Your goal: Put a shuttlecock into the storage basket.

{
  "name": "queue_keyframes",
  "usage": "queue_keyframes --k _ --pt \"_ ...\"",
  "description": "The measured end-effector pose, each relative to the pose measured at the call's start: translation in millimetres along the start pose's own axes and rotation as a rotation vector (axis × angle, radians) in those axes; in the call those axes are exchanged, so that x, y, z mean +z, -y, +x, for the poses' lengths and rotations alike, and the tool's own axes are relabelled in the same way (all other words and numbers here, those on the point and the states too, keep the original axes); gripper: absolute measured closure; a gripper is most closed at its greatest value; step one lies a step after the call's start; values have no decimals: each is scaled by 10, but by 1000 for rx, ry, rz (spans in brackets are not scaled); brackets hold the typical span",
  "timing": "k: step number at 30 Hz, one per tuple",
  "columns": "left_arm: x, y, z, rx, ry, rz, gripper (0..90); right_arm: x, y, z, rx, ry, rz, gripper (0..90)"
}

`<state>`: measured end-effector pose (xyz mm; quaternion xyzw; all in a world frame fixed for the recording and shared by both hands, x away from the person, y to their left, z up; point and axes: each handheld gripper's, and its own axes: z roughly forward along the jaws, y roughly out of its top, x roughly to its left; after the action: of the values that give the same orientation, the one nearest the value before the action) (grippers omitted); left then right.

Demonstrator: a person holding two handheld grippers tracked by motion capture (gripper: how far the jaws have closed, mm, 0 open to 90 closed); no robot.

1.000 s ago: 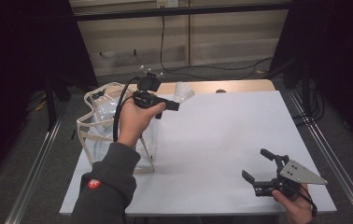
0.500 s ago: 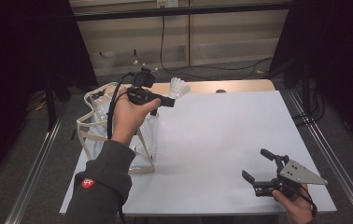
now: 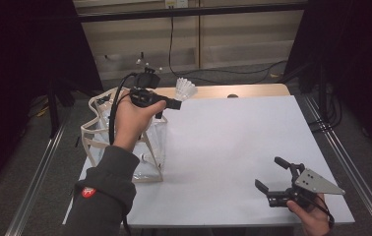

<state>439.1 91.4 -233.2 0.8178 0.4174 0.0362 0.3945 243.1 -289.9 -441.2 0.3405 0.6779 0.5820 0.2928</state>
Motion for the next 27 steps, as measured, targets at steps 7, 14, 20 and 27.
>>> queue_keyframes --k 7,14,20,27 --pt "-52 -16 17 0 -5 -5 656 1 0 3 2 -2 2 29" --pt "-104 -11 57 -6 -15 -6 656 3 1 3 0 -1 5 28" --pt "-154 -6 94 -14 -19 -12 656 6 2 1 1 -4 -1 28" --pt "-209 2 141 -20 -32 -14 656 7 6 3 4 -6 1 28"
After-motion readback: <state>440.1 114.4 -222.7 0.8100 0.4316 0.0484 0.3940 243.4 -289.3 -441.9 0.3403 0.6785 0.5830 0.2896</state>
